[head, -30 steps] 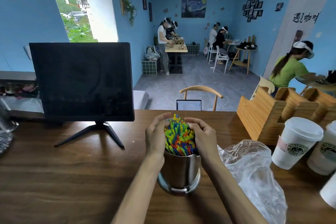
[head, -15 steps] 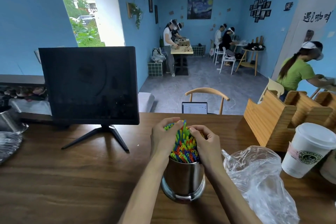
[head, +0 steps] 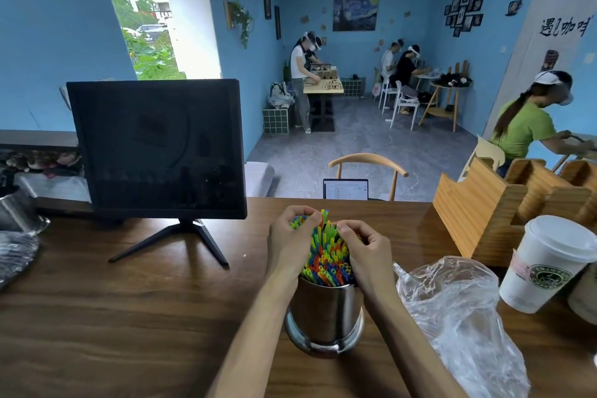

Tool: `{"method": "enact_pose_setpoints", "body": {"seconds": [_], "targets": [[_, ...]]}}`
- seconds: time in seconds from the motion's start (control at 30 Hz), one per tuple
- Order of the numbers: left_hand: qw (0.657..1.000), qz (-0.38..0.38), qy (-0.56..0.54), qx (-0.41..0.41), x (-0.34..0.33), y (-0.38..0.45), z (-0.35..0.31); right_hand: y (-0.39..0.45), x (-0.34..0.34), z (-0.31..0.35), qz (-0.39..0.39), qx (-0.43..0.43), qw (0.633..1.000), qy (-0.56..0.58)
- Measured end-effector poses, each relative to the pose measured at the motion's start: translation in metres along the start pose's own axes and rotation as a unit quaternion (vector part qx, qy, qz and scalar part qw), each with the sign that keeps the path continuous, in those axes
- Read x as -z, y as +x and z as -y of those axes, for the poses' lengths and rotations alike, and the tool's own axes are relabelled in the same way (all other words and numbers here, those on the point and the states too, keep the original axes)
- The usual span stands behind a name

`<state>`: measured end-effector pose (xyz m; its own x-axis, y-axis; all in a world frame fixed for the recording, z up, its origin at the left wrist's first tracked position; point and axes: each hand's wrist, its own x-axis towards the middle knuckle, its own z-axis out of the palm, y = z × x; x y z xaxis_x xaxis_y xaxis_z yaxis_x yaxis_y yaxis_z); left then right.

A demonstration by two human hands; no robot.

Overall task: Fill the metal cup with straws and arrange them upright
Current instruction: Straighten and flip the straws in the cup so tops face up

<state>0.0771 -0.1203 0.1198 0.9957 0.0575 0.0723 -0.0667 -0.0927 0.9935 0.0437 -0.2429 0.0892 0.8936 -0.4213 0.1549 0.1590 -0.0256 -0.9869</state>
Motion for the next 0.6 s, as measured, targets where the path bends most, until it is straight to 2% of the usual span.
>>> {"method": "enact_pose_setpoints", "body": {"seconds": [0.27, 0.43, 0.5, 0.57, 0.6], "targets": [[0.994, 0.039, 0.082, -0.053, 0.006, 0.003, 0.001, -0.002, 0.001, 0.001, 0.014, -0.001, 1.000, -0.005], [0.988, 0.054, 0.116, -0.084, 0.011, -0.001, -0.004, -0.002, 0.006, 0.008, 0.052, -0.018, 0.998, 0.022], [0.970, 0.058, 0.177, -0.158, 0.017, -0.008, -0.008, -0.002, 0.010, 0.011, 0.068, -0.035, 0.995, 0.070], [0.928, 0.101, 0.274, -0.233, 0.022, -0.017, -0.013, -0.002, 0.014, 0.010, 0.085, -0.042, 0.990, 0.107], [0.907, 0.133, 0.316, -0.246, 0.021, -0.020, -0.015, -0.002, 0.014, 0.008, 0.089, -0.039, 0.988, 0.118]]}}
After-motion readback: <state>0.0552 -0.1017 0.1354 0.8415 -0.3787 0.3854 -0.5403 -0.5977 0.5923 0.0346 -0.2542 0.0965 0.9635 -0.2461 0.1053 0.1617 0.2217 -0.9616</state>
